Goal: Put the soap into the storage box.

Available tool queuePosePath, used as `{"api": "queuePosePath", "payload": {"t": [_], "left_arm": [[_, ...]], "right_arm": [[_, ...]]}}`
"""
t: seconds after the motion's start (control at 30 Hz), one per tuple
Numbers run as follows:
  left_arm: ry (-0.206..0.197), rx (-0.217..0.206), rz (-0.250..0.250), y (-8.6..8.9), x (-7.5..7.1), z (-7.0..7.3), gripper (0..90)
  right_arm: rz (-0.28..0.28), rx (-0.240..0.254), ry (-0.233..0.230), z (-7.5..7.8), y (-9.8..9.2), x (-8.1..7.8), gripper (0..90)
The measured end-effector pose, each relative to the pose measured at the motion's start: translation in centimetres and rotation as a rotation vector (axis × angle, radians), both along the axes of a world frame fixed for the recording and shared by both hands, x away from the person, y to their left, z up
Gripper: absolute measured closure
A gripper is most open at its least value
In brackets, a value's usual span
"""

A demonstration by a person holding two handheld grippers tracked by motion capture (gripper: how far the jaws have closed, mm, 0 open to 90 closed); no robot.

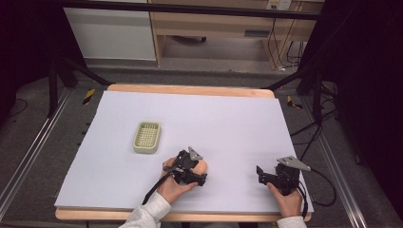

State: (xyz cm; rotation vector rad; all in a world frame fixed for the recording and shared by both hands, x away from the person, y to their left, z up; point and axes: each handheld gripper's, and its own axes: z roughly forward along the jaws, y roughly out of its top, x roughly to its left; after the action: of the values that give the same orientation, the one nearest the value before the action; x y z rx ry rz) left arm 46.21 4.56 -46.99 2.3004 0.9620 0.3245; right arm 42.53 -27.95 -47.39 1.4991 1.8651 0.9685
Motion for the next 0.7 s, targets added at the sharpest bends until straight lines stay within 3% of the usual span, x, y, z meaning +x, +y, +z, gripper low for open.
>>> {"api": "queuePosePath", "payload": {"t": [0.7], "left_arm": [[0.025, 0.020, 0.002, -0.17, 0.06, 0.06, 27.0]], "right_arm": [[0.002, -0.001, 0.003, -0.04, -0.04, 0.04, 6.1]]}}
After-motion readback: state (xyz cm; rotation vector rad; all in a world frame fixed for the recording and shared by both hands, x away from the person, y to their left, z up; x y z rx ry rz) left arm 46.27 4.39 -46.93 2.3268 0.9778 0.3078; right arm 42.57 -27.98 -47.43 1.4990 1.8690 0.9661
